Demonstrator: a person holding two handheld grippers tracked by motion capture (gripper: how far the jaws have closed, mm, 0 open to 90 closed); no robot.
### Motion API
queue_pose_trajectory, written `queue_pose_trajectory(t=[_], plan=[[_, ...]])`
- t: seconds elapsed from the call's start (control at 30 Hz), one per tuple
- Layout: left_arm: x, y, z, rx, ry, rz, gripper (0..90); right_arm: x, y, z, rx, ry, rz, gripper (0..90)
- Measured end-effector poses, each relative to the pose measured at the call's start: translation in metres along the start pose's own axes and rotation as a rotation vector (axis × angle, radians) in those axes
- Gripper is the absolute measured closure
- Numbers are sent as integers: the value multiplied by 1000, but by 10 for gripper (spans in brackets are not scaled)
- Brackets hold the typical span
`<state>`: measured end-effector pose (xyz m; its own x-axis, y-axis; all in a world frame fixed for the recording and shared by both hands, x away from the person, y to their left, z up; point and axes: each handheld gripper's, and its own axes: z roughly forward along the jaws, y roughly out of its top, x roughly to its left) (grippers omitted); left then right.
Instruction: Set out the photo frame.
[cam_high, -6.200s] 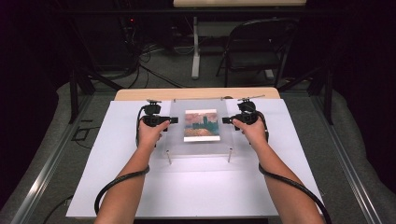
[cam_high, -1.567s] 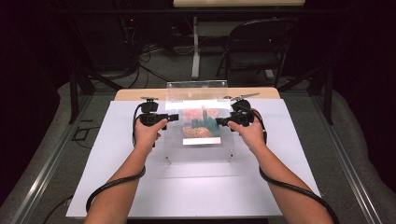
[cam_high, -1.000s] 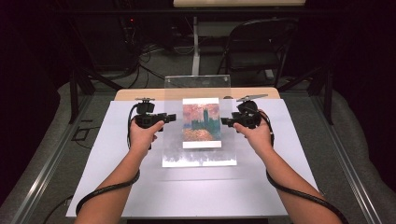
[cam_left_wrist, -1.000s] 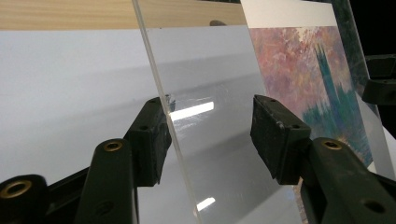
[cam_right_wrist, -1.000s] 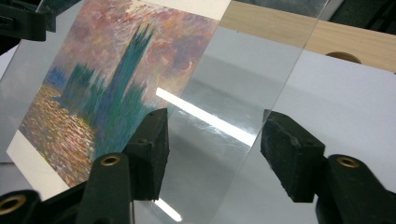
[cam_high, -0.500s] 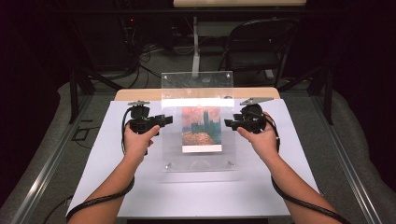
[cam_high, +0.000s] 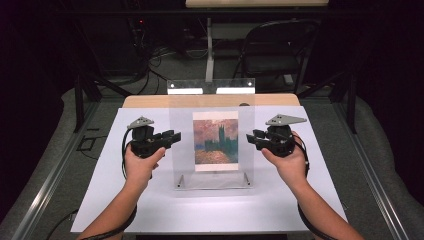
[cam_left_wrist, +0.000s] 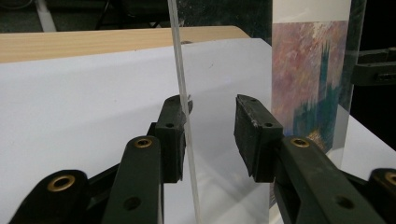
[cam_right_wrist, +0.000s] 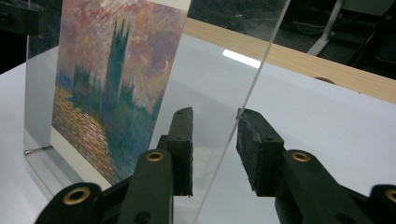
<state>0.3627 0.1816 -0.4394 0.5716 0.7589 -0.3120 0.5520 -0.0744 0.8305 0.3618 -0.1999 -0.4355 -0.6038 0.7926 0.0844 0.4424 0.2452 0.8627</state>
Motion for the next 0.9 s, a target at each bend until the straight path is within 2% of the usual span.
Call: queue_pose_trajectory(t=[0.13,0.2,0.3,0.4,0.47,0.53,0.63,0.8,0.9], plan=[[-7,-9,-10,-26,-13,7,669,7,-9,-10,-37,4,-1,690],[-13,-16,-16,-41,-10,33,671,13,-15,-17,-59,4,-2,702],[-18,-21,-22,-53,-12,50,670,19,-19,-23,-67,-3,-13,705],[-20,-25,-25,-59,-15,58,669,21,-22,-26,-72,4,-5,704],[-25,-30,-29,-69,-12,90,666,24,-28,-32,-85,20,5,705],[-26,-32,-30,-73,-10,98,662,26,-31,-35,-94,27,8,704],[-32,-39,-36,-79,-12,132,657,29,-36,-40,-99,37,-5,704],[-35,-46,-42,-89,-26,133,648,33,-41,-46,-103,58,-1,684],[-37,-50,-44,-84,-18,135,633,36,-45,-49,-118,72,2,632]])
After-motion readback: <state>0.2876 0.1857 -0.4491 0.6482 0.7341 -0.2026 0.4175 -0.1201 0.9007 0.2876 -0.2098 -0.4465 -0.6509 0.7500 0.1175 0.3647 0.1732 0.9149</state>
